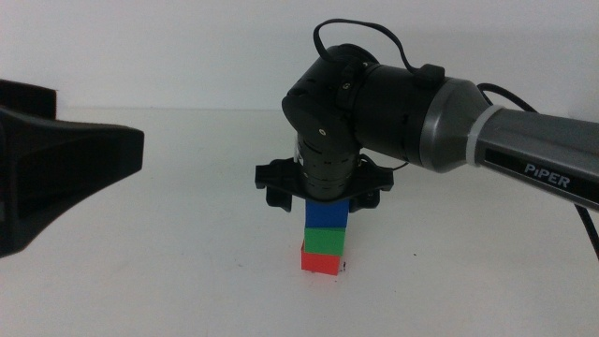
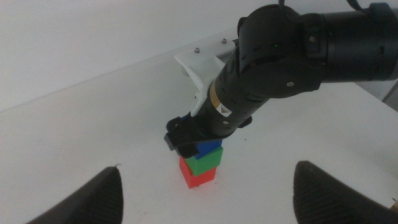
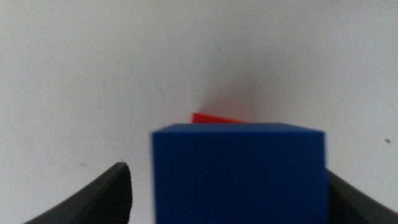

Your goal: Stack red cubes first, then green, then blue cubes in a specific spot.

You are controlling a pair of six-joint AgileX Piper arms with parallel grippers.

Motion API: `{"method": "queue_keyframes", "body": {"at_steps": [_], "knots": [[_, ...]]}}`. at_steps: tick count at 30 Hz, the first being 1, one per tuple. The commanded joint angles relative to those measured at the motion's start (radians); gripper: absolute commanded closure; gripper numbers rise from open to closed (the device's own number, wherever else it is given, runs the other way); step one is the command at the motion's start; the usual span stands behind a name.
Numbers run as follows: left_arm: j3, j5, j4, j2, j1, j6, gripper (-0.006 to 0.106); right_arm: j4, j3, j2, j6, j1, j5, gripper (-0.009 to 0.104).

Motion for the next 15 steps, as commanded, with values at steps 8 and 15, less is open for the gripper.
{"method": "queue_keyframes", "body": {"at_steps": [8, 15], "knots": [[0.0, -0.013, 0.002, -0.003, -0.002, 0.0, 0.007, -0.087, 0.04, -0.273, -0.058, -0.009, 0.059, 0.002], [0.0, -0.013, 0.002, -0.003, -0.002, 0.0, 0.007, -0.055, 0.372, -0.752, -0.297, -0.188, -0.084, 0.002]]}}
